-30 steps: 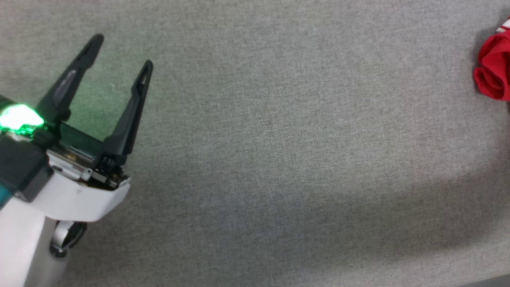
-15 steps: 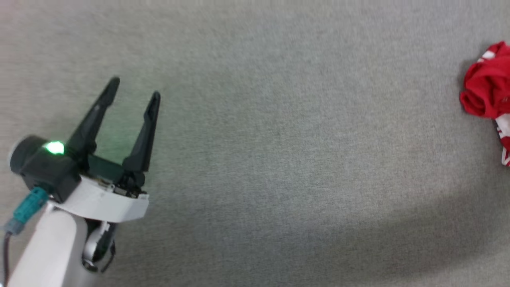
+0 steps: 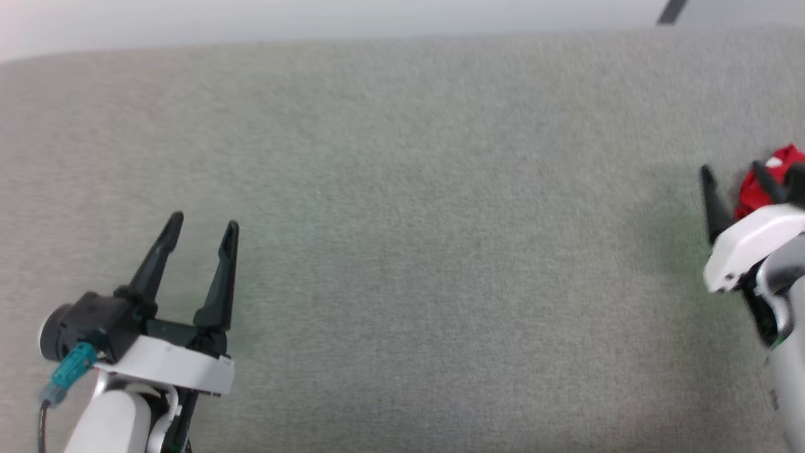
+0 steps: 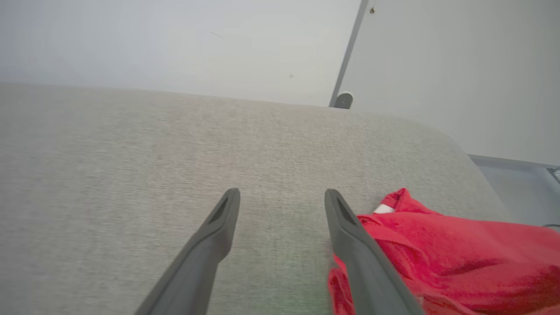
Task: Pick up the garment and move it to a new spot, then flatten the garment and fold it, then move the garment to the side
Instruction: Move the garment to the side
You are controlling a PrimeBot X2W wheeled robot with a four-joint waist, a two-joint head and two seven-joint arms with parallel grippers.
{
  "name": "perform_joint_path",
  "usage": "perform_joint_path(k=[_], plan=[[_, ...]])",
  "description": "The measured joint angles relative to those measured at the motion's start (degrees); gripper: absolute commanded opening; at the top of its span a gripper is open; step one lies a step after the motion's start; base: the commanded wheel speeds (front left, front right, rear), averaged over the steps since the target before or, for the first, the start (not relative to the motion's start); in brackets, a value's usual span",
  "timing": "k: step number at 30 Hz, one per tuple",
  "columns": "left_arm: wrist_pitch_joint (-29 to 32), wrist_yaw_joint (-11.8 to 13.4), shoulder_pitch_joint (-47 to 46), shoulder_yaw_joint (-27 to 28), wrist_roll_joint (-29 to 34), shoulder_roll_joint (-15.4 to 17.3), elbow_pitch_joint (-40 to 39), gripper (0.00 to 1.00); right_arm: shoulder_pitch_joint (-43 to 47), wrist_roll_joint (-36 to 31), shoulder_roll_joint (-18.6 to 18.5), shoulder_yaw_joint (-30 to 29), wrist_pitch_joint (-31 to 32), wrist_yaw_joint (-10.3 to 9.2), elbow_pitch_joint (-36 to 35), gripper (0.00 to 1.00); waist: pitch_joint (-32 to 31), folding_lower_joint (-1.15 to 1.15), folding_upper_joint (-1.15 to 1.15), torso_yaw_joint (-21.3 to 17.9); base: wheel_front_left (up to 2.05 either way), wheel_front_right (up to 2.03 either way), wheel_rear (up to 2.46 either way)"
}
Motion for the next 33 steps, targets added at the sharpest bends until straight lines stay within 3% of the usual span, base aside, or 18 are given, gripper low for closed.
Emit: perform_joint_path(k=[14,23,33], plan=[[-0.01,0.0,5.86,4.61,0.86,-3.65,4.47,1.0,14.91,10.63,2.63,6.46,-4.69,0.0,-14.99,1.0,-8.66,0.0,0.0,3.89,0.0,0.0,0.0],[0.0,0.0,11.44,6.09,0.48,-5.13,5.11,1.0,24.86,11.28,2.1,4.9,-4.89,0.0,-23.56,1.0,-12.41,0.0,0.0,5.24,0.0,0.0,0.0],[-0.01,0.0,18.44,7.43,0.89,-6.24,0.49,1.0,36.1,10.17,3.83,-1.04,-3.25,0.0,-34.04,1.0,-14.33,0.0,0.0,6.1,0.0,0.0,0.0]])
